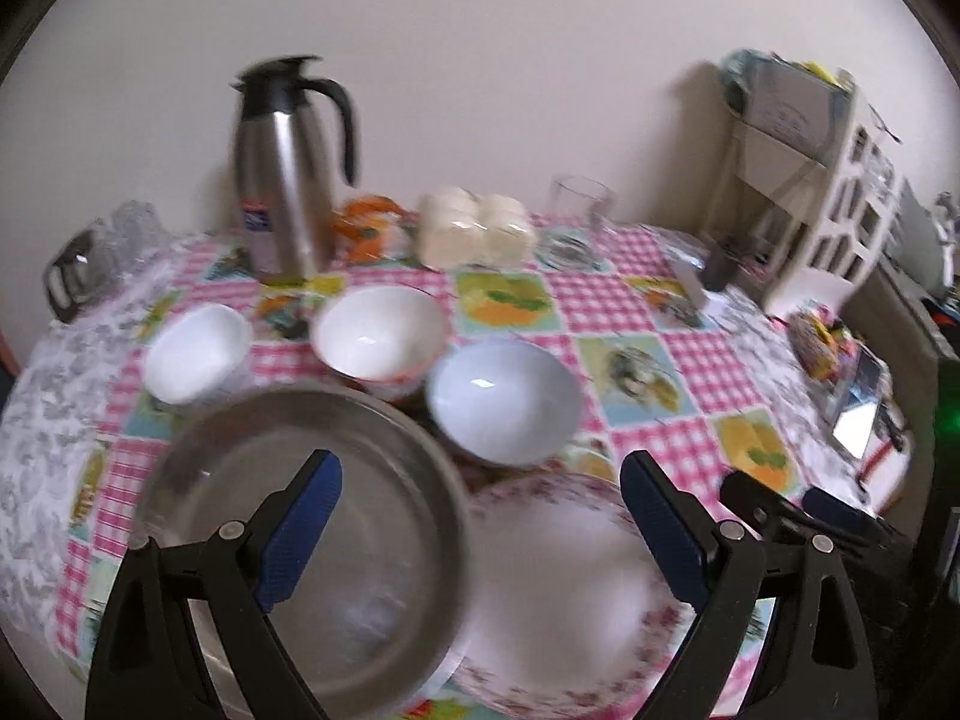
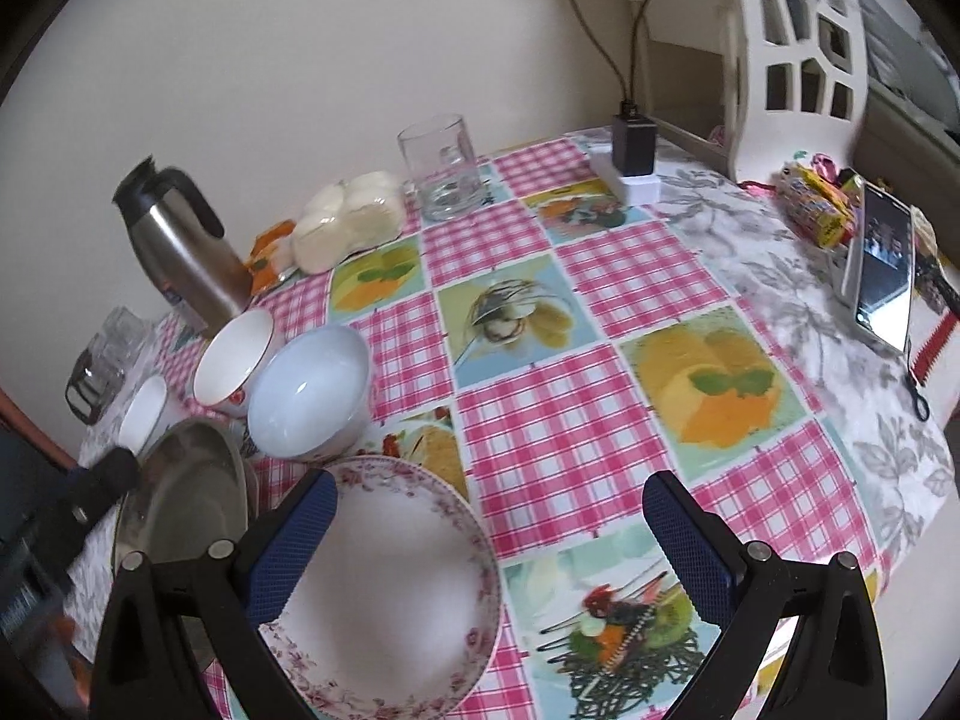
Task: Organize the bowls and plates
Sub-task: 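Move the right tool to the floral round plate rim and grasp it, then lift the floral plate on edge with the right tool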
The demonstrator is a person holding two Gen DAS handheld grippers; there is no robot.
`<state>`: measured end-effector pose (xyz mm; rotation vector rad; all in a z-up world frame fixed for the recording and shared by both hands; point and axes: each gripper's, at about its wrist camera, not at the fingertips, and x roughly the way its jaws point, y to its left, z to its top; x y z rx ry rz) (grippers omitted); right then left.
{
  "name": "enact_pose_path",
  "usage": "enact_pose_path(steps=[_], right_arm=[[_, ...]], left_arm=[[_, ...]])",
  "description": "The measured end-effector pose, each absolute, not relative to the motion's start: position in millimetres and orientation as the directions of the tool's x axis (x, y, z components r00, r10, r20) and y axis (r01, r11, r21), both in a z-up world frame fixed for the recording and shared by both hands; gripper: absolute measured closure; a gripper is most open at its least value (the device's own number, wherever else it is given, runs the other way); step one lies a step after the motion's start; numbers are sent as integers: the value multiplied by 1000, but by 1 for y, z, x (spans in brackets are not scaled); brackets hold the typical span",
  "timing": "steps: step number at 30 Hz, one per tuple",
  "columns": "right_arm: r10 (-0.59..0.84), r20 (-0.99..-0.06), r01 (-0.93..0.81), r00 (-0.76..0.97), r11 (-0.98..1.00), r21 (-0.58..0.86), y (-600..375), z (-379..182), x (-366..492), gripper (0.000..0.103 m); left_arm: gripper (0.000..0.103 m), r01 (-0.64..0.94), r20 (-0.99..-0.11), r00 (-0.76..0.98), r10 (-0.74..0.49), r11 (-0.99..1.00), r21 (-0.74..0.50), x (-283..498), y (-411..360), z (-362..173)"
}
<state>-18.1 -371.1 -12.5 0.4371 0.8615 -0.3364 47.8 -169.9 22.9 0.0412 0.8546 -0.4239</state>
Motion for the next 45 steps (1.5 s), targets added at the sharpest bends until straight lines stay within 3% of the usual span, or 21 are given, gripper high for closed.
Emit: enact_pose_path(steps=[10, 18, 23, 31, 45], right_arm=[[-81, -828, 502, 556, 826, 256, -393, -36, -26, 3], [50, -871, 496, 489, 805, 325, -395, -72, -18, 28], [115, -886, 477, 450, 807, 347, -388, -91, -10, 59], [166, -879, 452, 447, 806, 382, -381, -100, -3, 87], [68, -893, 538, 444, 777, 327, -405, -96, -12, 91]], left_arm=[[9, 414, -836, 390, -387, 884, -216, 30, -205, -15], [9, 400, -872, 314, -376, 885, -238, 26, -209, -28], [9, 383, -879, 285, -383, 886, -262, 29, -205, -32], [9, 374, -884, 284, -372, 892, -254, 33, -204, -35], [9, 408, -881, 288, -375, 881, -242, 31, -212, -36]])
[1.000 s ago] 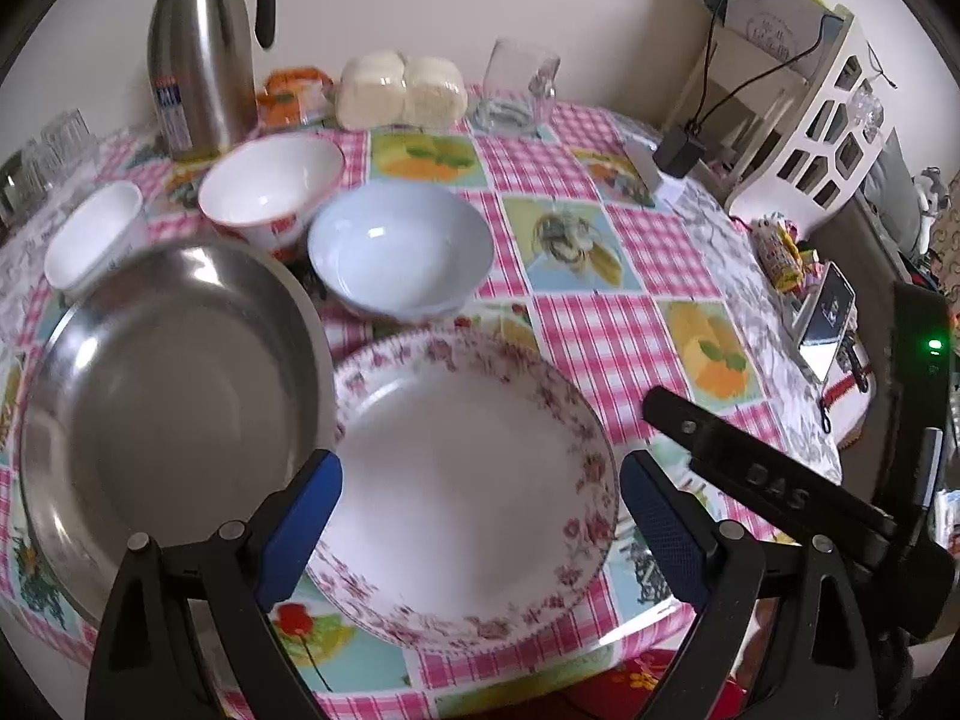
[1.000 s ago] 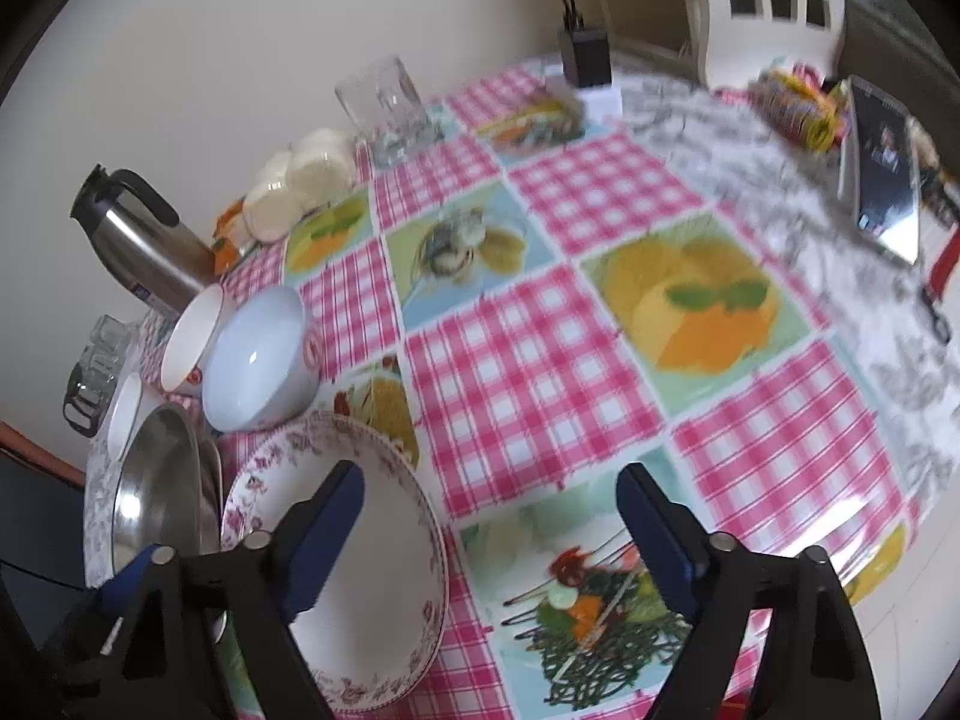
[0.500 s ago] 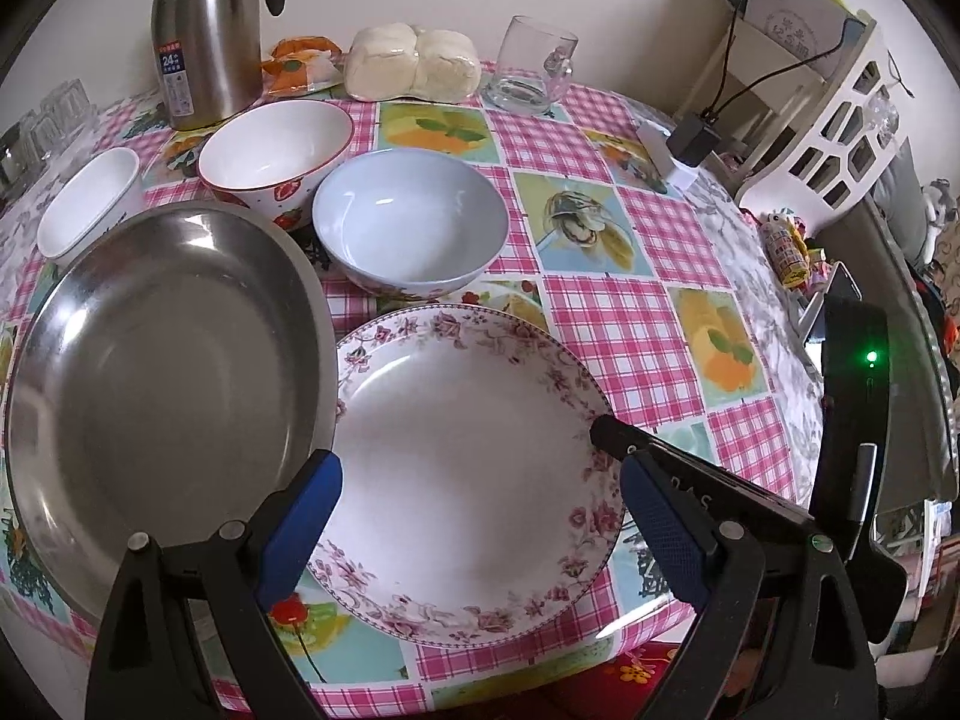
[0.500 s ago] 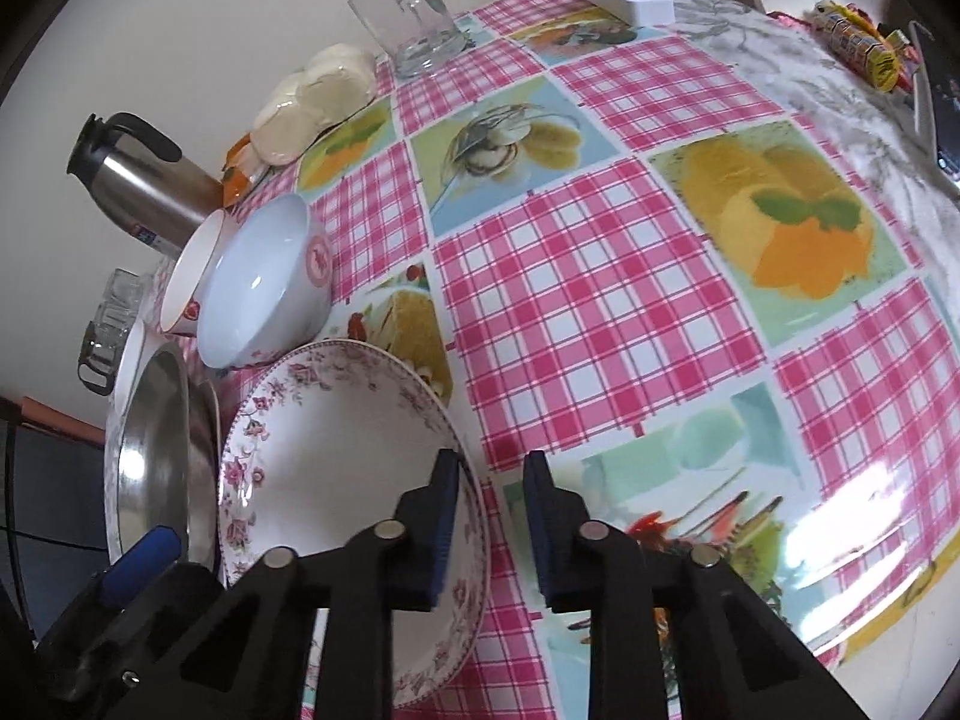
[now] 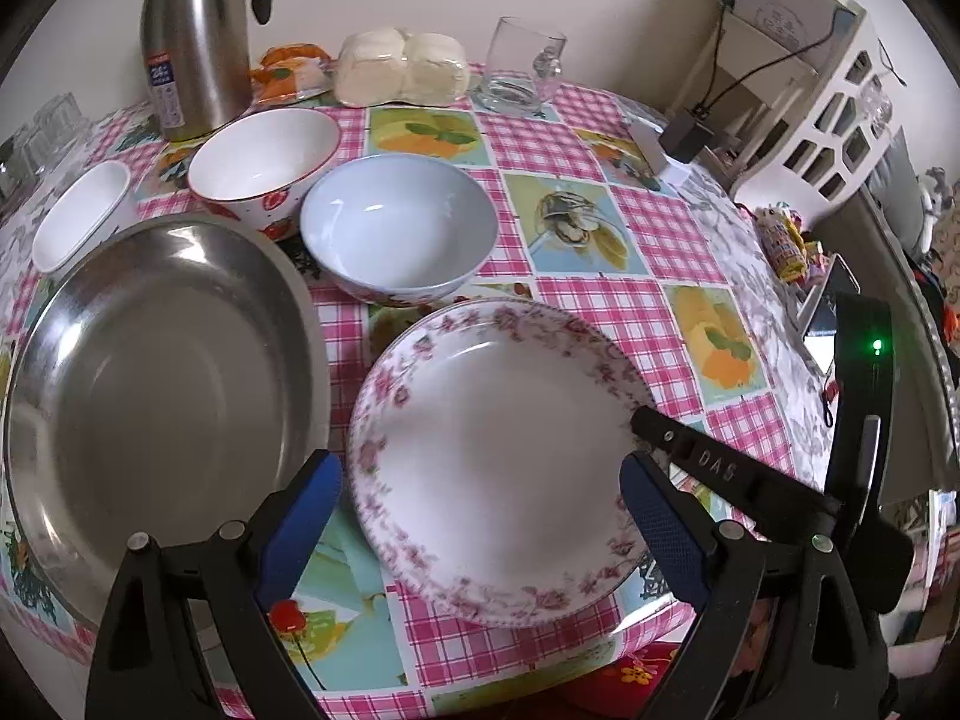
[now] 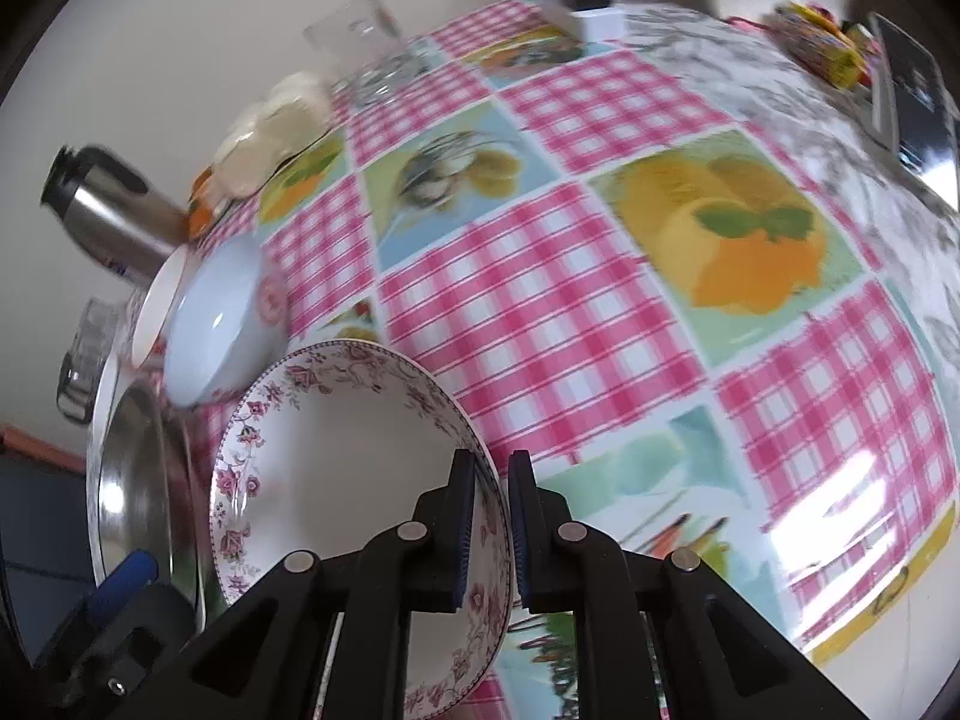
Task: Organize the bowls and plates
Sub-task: 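Lift the floral plate on edge with the right tool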
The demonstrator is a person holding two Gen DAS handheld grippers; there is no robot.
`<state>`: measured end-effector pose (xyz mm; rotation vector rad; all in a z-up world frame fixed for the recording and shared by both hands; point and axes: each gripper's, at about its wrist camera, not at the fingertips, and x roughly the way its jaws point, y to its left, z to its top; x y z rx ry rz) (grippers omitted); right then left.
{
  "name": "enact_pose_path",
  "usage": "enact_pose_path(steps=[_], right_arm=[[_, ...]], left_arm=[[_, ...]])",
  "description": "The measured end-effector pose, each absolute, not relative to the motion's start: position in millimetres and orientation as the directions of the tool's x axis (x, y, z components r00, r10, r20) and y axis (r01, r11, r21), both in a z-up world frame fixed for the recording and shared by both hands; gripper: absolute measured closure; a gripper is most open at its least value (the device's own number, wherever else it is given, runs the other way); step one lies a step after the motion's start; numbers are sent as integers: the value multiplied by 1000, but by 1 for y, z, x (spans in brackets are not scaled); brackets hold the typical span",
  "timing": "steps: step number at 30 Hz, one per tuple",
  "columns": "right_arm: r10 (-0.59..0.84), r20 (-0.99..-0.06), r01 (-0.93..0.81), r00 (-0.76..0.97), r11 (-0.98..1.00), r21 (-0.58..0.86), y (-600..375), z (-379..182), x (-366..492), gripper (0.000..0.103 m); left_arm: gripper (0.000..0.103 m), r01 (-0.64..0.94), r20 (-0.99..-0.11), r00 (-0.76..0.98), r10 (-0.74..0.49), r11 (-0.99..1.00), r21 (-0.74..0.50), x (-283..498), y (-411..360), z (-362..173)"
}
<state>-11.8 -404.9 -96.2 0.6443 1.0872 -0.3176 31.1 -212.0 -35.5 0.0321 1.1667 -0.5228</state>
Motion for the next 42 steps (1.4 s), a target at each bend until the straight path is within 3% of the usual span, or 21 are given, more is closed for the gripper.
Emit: enact_pose_path(steps=[5, 10, 21, 26, 29, 42], right_arm=[[36, -896, 582, 442, 749, 317, -419, -96, -19, 91], [31, -897, 606, 440, 727, 322, -428, -97, -22, 91], [5, -901, 634, 433, 709, 308, -435, -94, -32, 90], [14, -902, 633, 431, 709, 313, -434, -95, -32, 87], [22, -904, 630, 426, 710, 314, -434, -99, -29, 86], [61, -895, 631, 442, 688, 358, -438, -105, -28, 84]], left_arm=[[10, 421, -882, 267, -389, 870, -257, 30, -217, -40], [19, 430, -887, 230, -401, 859, -276, 29, -221, -45], [24, 422, -904, 166, -394, 857, -296, 29, -229, -64], [29, 382, -911, 154, -383, 873, -303, 36, -228, -77], [39, 361, -909, 155, -386, 879, -312, 41, -226, -83], [40, 287, -900, 130, -416, 885, -367, 54, -224, -102]])
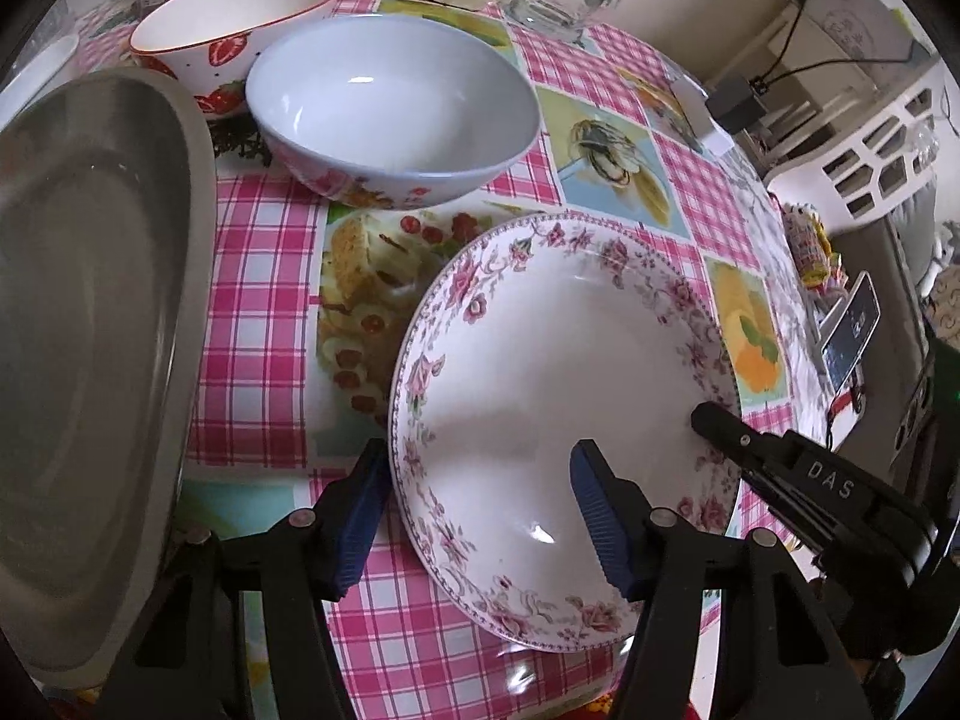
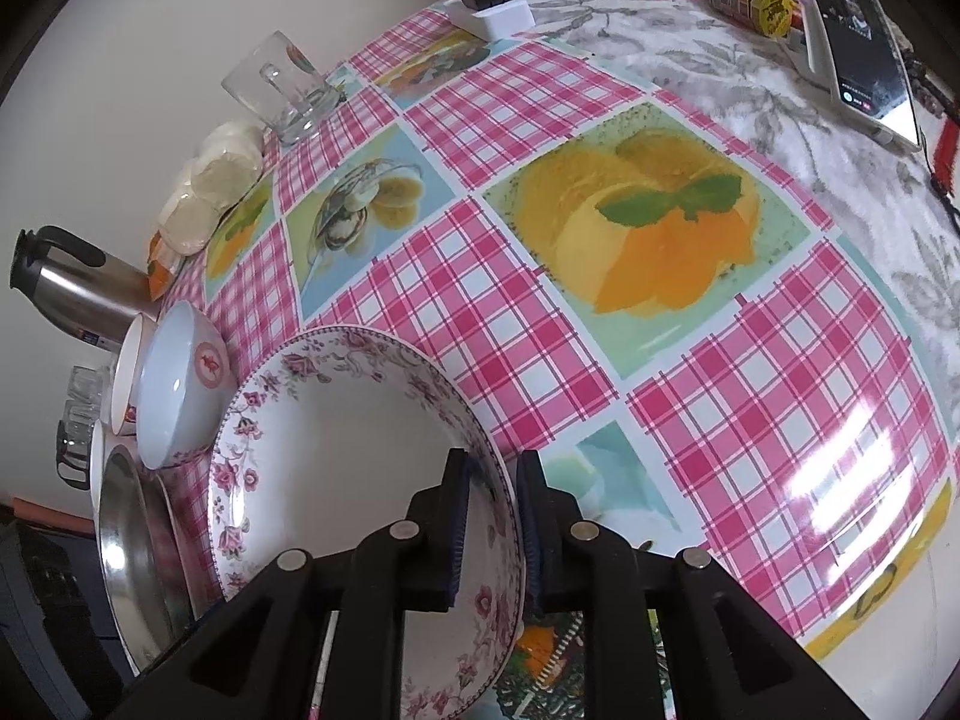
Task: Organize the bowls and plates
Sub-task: 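Lift the floral plate on edge with the right tool, then grasp the floral plate rim with the left tool while the right tool carries it toward the basin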
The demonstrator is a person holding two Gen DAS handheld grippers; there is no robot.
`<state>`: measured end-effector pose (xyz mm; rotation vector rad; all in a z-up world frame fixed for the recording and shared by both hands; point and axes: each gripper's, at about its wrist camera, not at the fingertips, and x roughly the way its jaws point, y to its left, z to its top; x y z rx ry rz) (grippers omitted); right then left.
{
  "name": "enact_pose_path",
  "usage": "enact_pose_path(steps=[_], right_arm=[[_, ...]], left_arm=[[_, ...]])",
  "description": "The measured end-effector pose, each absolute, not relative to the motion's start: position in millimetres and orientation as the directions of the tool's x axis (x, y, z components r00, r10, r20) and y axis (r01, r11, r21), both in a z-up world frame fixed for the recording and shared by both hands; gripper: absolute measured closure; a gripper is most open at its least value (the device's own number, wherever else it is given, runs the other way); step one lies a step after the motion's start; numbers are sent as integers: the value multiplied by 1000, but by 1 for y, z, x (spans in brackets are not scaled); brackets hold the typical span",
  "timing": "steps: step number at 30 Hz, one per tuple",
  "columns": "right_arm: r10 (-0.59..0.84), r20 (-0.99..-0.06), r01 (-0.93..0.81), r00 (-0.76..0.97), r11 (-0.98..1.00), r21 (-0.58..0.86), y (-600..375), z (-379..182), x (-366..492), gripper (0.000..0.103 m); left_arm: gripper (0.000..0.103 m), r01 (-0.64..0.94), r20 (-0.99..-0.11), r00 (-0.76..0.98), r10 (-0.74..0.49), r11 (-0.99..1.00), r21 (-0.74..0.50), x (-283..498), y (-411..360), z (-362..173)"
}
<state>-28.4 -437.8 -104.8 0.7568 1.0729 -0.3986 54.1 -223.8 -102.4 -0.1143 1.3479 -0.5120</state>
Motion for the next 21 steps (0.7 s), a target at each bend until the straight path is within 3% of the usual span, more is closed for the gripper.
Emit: enact_pose_path(steps=[5, 10, 13, 21], right_arm=[[67, -891, 630, 449, 684, 369, -438, -105, -29, 84], [79, -881, 632, 467, 667, 395, -440, -107, -31, 85], [80, -877, 632, 474, 662, 403, -441, -108, -31, 85], [73, -875, 628, 478, 669, 398, -440, -107, -31, 85]], left_arm=[[41, 262, -892, 135, -432, 884, -388, 56, -219, -103], [72, 222, -890, 161, -426, 895, -388, 60, -209, -106], [85, 201, -891, 165, -423, 899, -390, 63, -204, -108], [86, 214, -892, 173, -417, 900, -380, 64, -204, -108]])
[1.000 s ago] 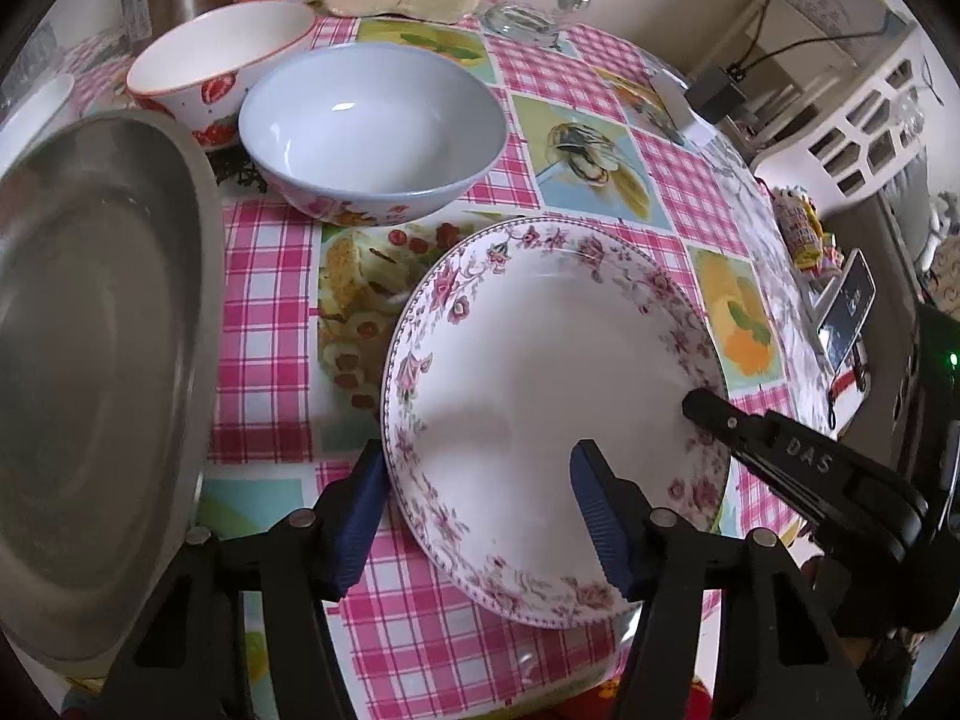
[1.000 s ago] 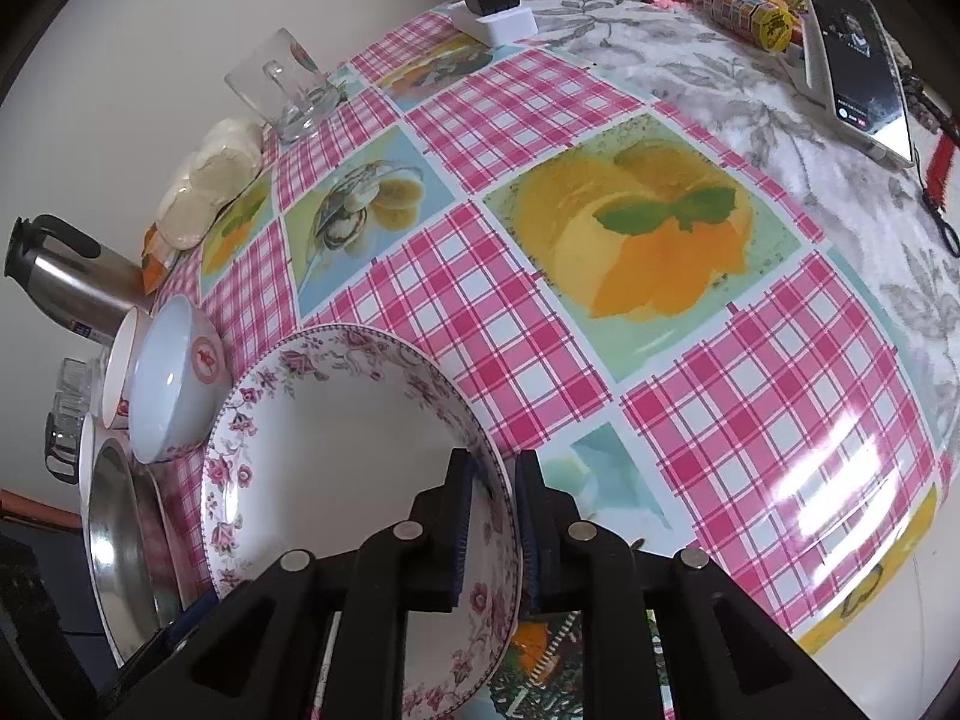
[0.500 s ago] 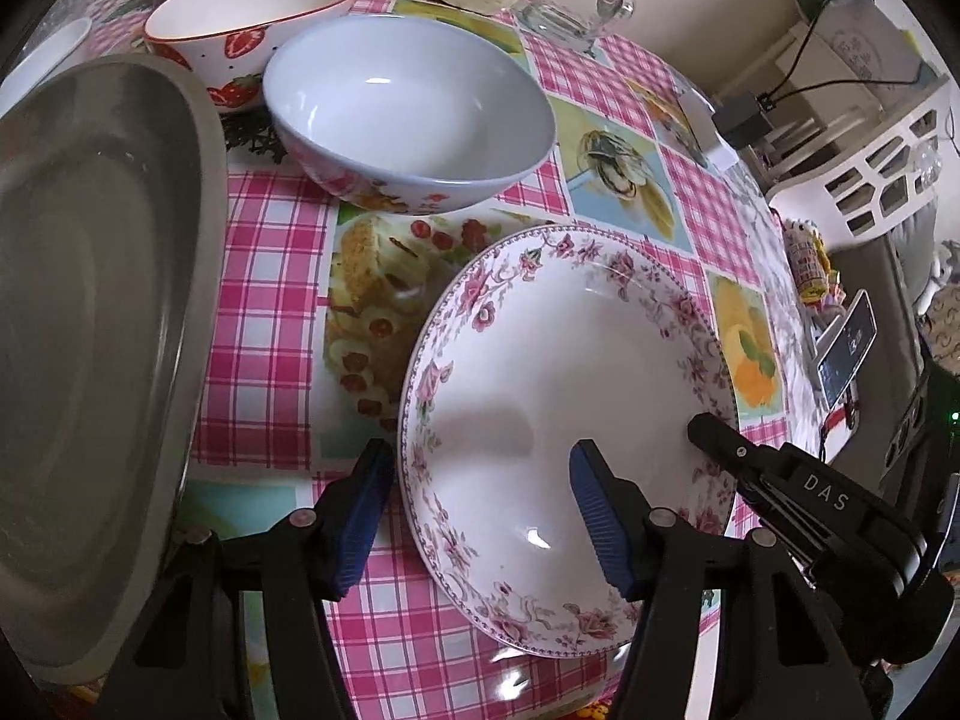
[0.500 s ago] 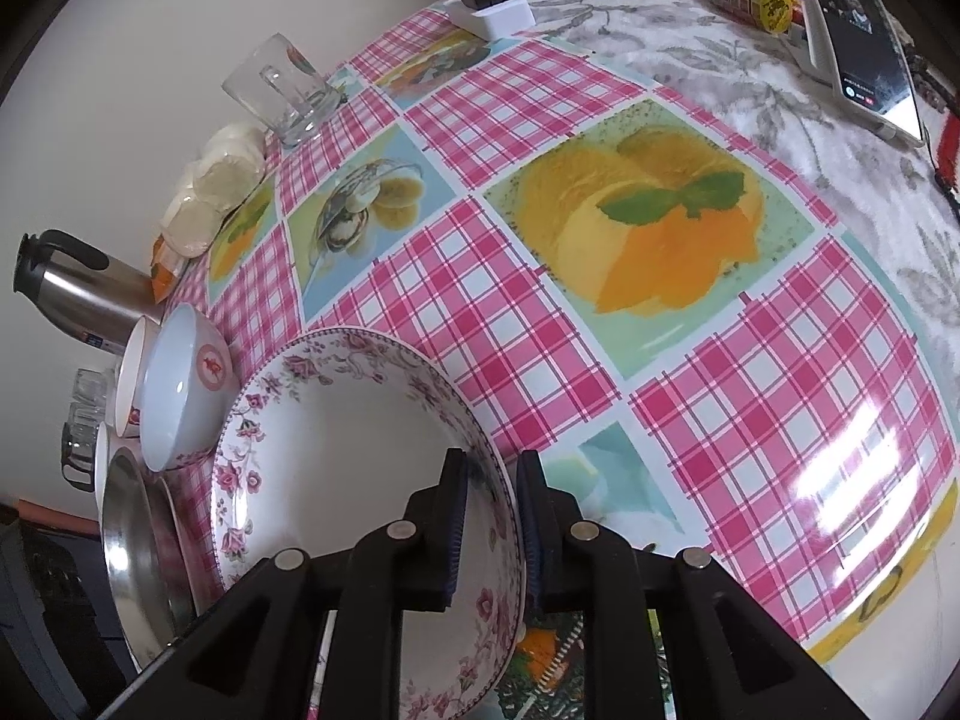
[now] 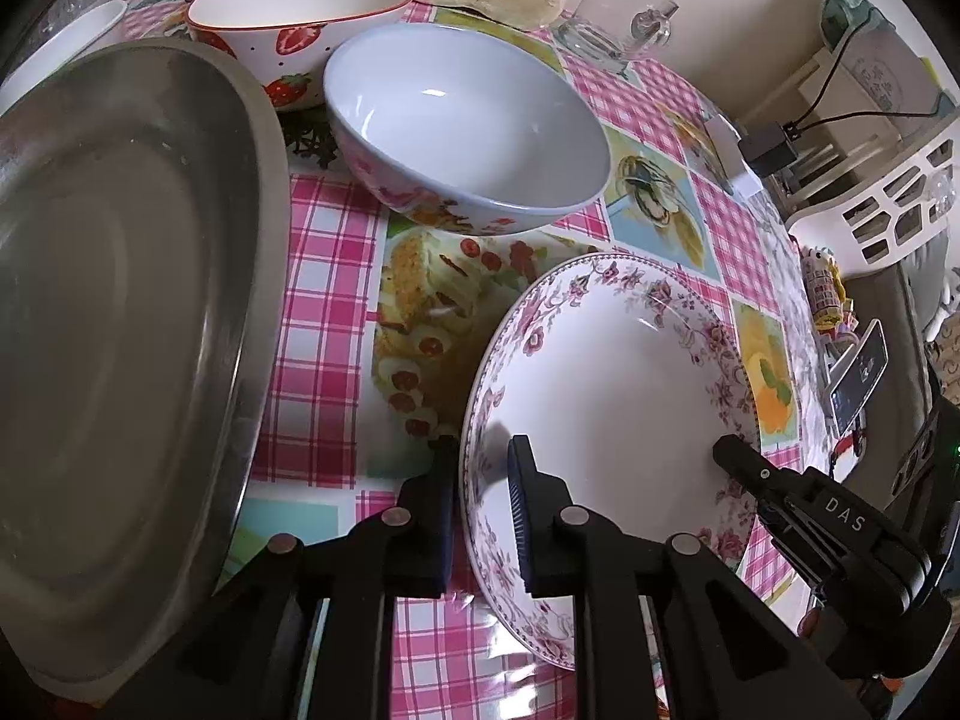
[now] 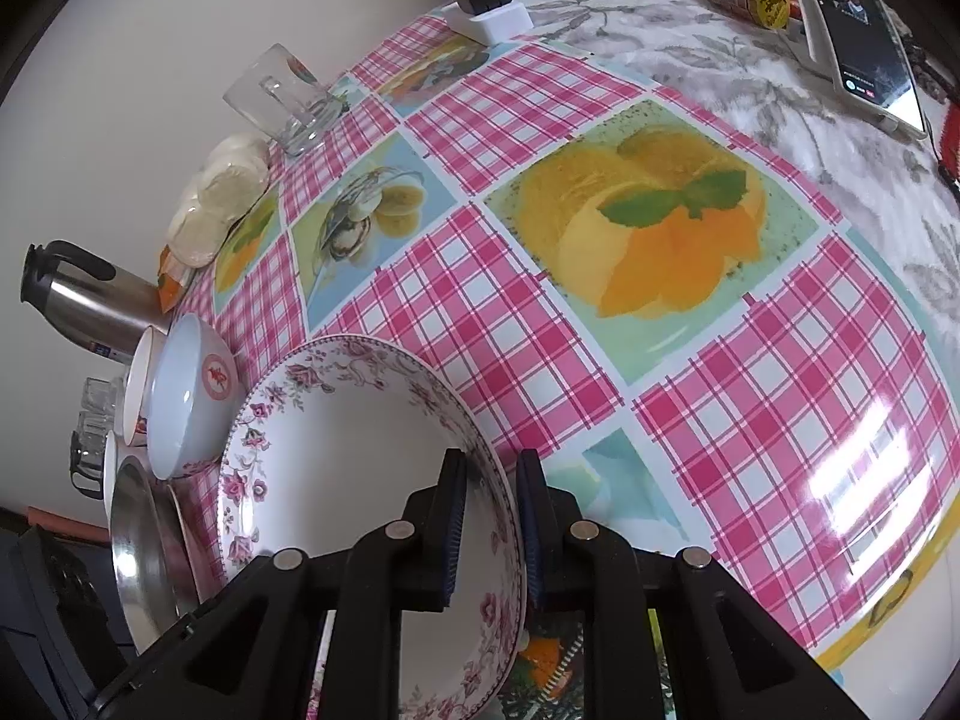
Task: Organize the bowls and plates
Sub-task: 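Grasp the floral plate rim with the left tool while the right tool carries it toward the basin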
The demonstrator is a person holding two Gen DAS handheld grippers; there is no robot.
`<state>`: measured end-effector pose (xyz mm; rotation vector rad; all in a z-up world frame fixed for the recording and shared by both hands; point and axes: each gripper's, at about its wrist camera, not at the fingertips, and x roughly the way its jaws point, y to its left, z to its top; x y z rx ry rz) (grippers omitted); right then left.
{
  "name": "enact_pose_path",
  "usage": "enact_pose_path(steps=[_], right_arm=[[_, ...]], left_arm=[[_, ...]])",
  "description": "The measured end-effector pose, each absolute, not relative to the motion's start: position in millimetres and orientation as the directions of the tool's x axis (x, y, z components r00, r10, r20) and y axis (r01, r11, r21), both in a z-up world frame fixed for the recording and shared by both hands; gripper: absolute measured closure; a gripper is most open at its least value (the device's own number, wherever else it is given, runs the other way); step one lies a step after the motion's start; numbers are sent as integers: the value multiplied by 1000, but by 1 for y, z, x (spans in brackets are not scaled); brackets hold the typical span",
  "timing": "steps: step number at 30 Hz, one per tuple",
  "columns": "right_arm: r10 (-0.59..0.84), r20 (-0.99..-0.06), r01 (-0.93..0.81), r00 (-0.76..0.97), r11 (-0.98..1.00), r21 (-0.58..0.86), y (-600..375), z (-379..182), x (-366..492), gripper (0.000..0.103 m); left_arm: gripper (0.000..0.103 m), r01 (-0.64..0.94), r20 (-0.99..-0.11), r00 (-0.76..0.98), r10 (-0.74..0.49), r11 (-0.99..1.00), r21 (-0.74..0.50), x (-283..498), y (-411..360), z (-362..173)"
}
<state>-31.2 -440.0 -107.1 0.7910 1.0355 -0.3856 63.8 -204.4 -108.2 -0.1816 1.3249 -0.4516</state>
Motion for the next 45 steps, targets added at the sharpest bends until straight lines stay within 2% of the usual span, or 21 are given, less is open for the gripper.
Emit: enact_pose_path(steps=[6, 14, 26, 38, 45], right_arm=[[62, -878, 623, 475, 681, 385, -438, -105, -30, 85], [58, -861, 606, 505, 687, 401, -441, -94, -33, 91], [53, -845, 585, 533, 698, 413, -442, -80, -38, 91], [16, -785, 527, 619, 733, 430, -433, -45, -41, 91], [-2, -717, 466, 697, 761, 451, -422, -20, -44, 91]], left_arm=[[88, 233, -899, 186, -396, 907, -351, 63, -210, -106], [88, 242, -884, 208, -418, 898, -367, 65, -211, -100], [88, 260, -862, 240, -446, 885, -386, 65, -210, -85], [88, 277, -801, 302, -516, 852, -444, 64, -195, -54], [88, 297, -752, 374, -543, 838, -457, 61, -178, -27]])
